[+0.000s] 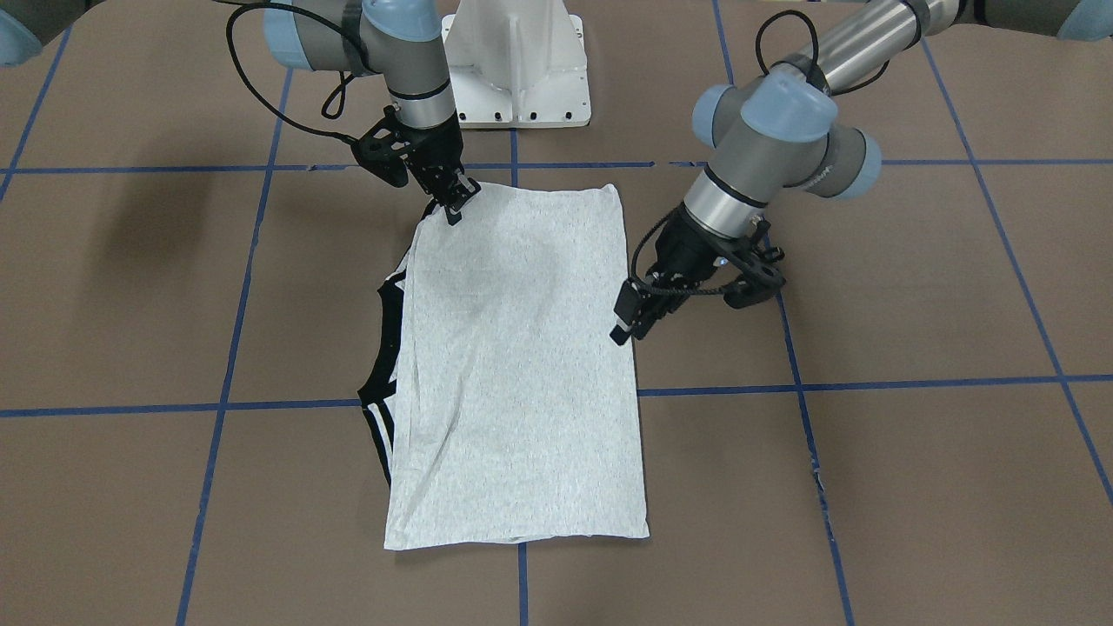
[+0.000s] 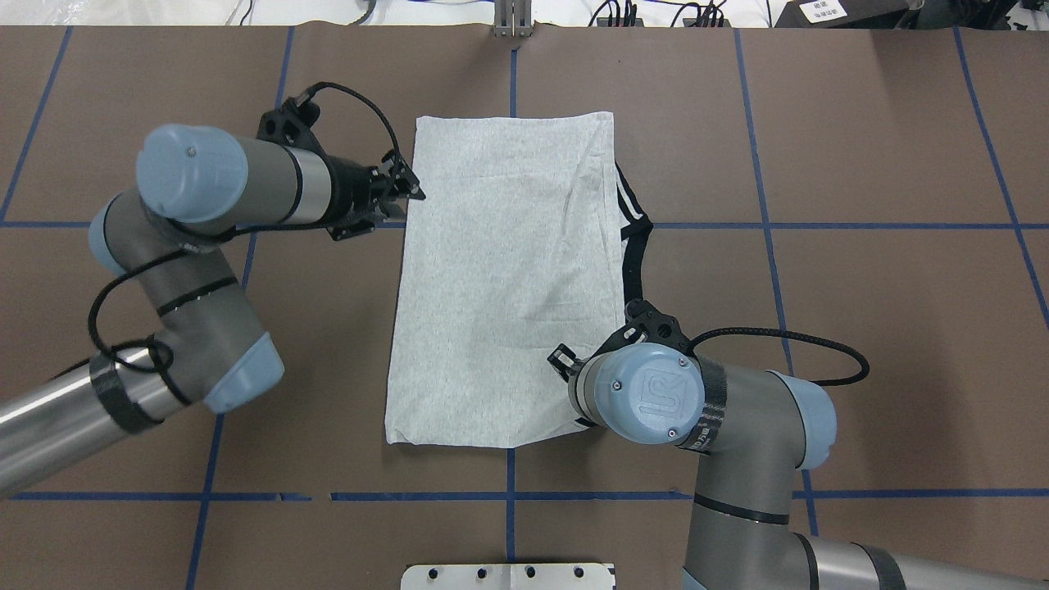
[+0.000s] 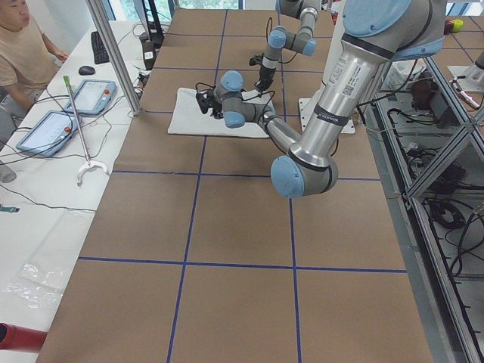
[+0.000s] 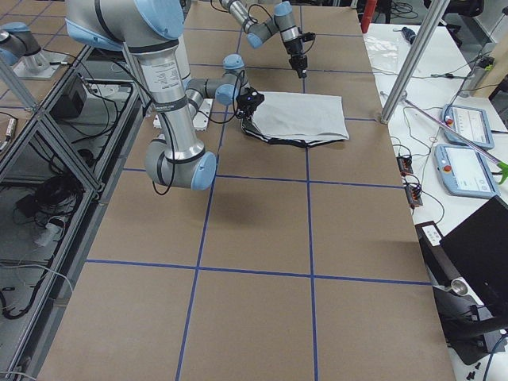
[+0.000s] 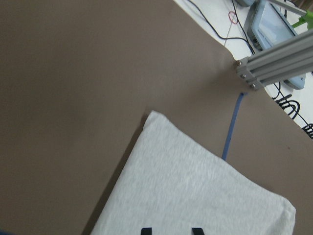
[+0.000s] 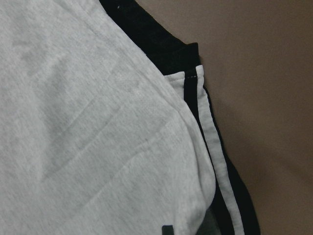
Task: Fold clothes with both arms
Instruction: 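Move the left gripper down to the shirt's near corner beside the right gripper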
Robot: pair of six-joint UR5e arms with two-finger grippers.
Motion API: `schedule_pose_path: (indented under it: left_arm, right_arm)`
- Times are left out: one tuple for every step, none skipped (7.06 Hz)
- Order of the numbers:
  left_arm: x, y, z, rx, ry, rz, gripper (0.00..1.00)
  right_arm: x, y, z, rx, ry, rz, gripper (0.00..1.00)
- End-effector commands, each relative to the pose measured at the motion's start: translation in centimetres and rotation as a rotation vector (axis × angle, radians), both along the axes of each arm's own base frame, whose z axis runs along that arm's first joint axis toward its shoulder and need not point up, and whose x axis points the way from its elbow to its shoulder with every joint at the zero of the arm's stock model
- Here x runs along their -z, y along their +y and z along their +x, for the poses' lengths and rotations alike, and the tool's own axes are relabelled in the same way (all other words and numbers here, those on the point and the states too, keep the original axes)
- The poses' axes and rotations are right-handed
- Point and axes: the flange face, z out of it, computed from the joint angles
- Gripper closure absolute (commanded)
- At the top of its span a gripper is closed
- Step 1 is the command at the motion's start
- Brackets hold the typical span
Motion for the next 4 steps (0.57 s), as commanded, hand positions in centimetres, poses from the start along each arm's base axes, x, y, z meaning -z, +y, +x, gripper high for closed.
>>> schedule_pose_path:
  left_arm:
    - [-2.4, 11.7, 2.2, -0.058, -0.069, -0.056, 0.45]
    - [-3.6, 13.6, 3.2, -0.08, -0.081, -0.089, 0.43]
    - [-3.8, 15.5, 4.6, -0.106, -0.075, -0.127, 0.42]
    - [-4.1, 16.4, 5.2, -0.118, -0.076, -0.149, 0.4]
  right_arm:
    - [-0.2, 0.1, 0.1, 0.004, 0.002, -0.001, 1.0]
    - [-0.2, 0.2, 0.2, 0.004, 0.002, -0.001, 1.0]
    - [0.1, 0.3, 0.6, 0.005, -0.007, 0.001, 1.0]
    - [-0.1, 0.4, 1.1, 0.005, -0.009, 0.001, 1.0]
